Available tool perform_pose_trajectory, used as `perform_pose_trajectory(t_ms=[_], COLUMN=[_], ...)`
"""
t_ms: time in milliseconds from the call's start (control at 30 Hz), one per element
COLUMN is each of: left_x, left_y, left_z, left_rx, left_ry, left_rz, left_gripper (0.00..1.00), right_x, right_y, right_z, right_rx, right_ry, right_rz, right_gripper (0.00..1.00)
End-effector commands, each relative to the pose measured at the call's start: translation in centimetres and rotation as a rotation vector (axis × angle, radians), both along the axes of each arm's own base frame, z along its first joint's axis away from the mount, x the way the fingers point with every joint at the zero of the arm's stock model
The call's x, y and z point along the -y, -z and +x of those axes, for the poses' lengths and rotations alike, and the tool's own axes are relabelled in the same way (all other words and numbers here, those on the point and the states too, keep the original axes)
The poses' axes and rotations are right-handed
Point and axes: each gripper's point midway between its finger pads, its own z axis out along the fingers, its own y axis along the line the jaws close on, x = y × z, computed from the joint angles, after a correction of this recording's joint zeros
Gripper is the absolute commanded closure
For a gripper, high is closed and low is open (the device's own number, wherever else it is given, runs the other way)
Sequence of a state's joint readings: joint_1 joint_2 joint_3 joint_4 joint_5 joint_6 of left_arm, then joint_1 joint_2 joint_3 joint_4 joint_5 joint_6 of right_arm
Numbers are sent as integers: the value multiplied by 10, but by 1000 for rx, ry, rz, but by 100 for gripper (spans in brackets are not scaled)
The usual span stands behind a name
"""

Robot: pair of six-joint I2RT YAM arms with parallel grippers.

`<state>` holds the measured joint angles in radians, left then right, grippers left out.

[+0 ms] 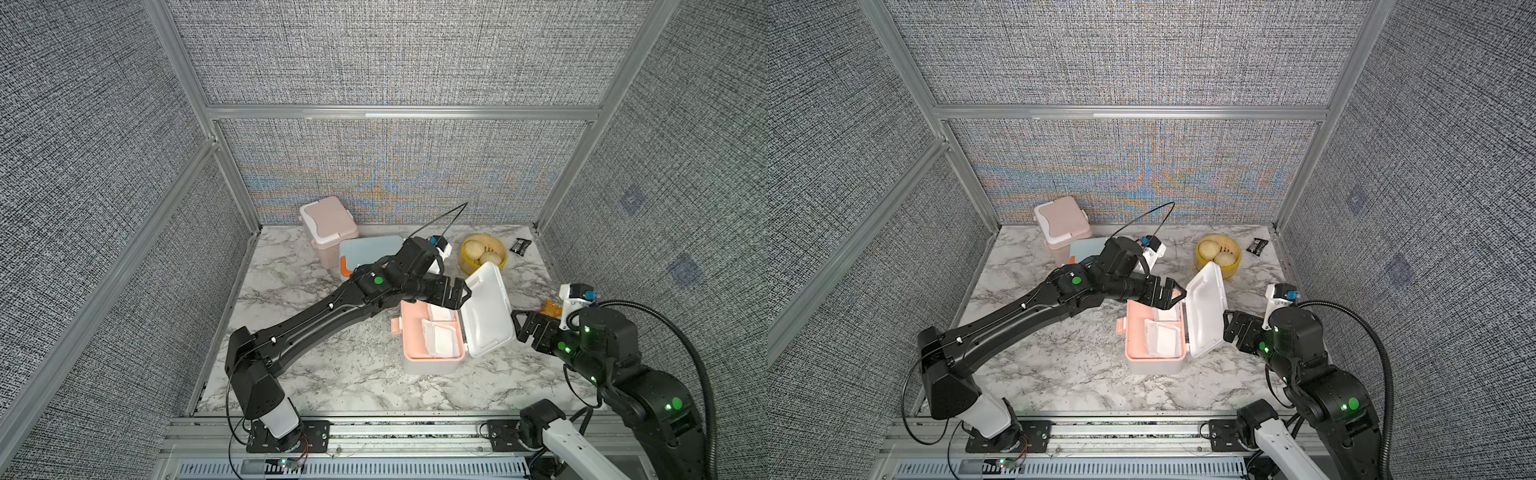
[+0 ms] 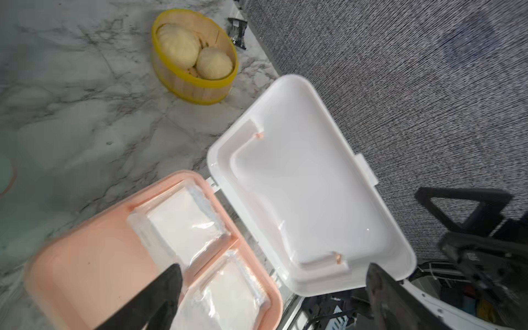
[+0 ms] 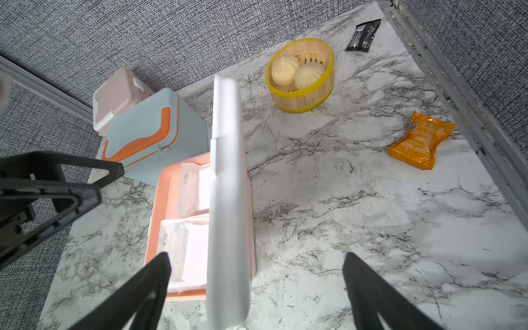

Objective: Open first aid kits and take out gauze
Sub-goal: Open the lid of the first aid kit.

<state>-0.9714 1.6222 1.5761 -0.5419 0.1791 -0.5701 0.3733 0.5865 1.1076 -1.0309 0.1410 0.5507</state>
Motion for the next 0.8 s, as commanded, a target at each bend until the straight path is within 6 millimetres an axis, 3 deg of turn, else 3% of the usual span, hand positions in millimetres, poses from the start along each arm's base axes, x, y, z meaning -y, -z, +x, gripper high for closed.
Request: perform_pose_trajectory(t_ms=[0,167,300,533,767], left_x=[-21,-31,-28,-16,-22], left_y=[13,34,45,65,86], left_z=[19,27,33,42,43], left_rx=[70,65,42,-6,-64], left_ry=[-94,-124,-122,-108,-123], left_rz=[82,161,183,196,281], left_gripper=[3,21,29,39,43], right_x=[5,38,42,10,-16], right_y=[4,4,-8,-14,-12], right_z=[3,-3,-8,-5,-1], right_rx=[-23,-27,23,64,45], right_ry=[21,199,205,8,-130], right_rz=[-37,-91,-84,-45,-22], right_gripper=[5,1,1,1,6])
